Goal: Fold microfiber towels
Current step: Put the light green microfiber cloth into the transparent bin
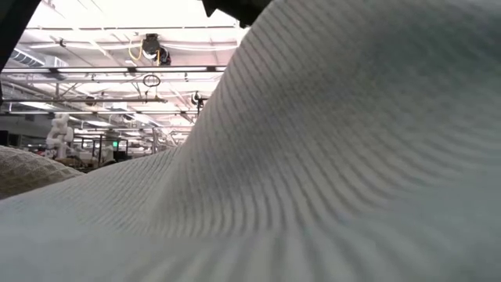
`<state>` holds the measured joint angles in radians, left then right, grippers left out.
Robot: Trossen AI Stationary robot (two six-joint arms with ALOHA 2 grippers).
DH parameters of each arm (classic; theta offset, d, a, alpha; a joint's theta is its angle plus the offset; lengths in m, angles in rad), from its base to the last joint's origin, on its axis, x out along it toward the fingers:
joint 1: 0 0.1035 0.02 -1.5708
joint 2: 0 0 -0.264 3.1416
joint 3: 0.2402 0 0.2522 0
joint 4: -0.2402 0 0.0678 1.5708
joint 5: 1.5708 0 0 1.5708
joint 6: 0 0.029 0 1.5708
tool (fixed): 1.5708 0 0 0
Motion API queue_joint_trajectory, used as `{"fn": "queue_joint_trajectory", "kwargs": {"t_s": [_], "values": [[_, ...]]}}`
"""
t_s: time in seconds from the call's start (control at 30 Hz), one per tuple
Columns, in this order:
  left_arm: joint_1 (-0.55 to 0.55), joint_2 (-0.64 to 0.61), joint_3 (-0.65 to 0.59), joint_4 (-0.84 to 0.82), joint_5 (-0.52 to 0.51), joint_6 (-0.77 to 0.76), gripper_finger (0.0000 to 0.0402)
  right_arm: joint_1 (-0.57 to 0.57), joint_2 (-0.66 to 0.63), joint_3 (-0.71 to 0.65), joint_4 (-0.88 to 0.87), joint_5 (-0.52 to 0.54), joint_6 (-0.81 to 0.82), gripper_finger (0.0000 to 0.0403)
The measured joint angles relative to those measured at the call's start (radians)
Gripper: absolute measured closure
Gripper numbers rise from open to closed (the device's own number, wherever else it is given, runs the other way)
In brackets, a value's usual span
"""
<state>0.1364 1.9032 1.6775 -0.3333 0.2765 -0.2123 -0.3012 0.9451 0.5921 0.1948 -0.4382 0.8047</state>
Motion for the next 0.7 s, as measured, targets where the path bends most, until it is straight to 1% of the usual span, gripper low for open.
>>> {"fn": "queue_joint_trajectory", "kwargs": {"t_s": [0.1, 0.13, 0.23, 0.3, 0.37, 0.5, 0.63, 0.7], "values": [[0.0, -0.001, 0.0, -0.004, 0.031, 0.0, 0.0367, 0.0, 0.001, -0.001, 0.009, -0.027, -0.005, 0.038], [0.0, -0.001, 0.0, -0.004, 0.041, -0.002, 0.0378, 0.0, 0.001, -0.001, 0.01, -0.038, -0.005, 0.038], [0.008, -0.001, 0.0, -0.004, 0.069, -0.018, 0.0378, 0.0, 0.001, -0.001, 0.016, -0.055, -0.01, 0.0375], [0.01, -0.001, 0.0, -0.003, 0.075, -0.033, 0.0371, -0.001, -0.002, -0.001, 0.018, -0.053, -0.008, 0.0359], [0.014, -0.004, 0.001, -0.005, 0.084, -0.035, 0.0368, -0.002, -0.008, -0.001, 0.017, -0.054, -0.009, 0.0331], [0.035, -0.026, -0.001, -0.036, 0.105, -0.052, 0.0379, -0.018, -0.039, 0.004, -0.005, -0.056, -0.001, 0.0256], [0.075, -0.054, -0.002, -0.097, 0.11, -0.054, 0.0379, -0.064, -0.09, 0.002, -0.049, -0.057, 0.01, 0.0187], [0.1, -0.072, -0.002, -0.147, 0.113, -0.054, 0.0379, -0.101, -0.124, 0.003, -0.047, -0.056, 0.011, 0.0162]]}}
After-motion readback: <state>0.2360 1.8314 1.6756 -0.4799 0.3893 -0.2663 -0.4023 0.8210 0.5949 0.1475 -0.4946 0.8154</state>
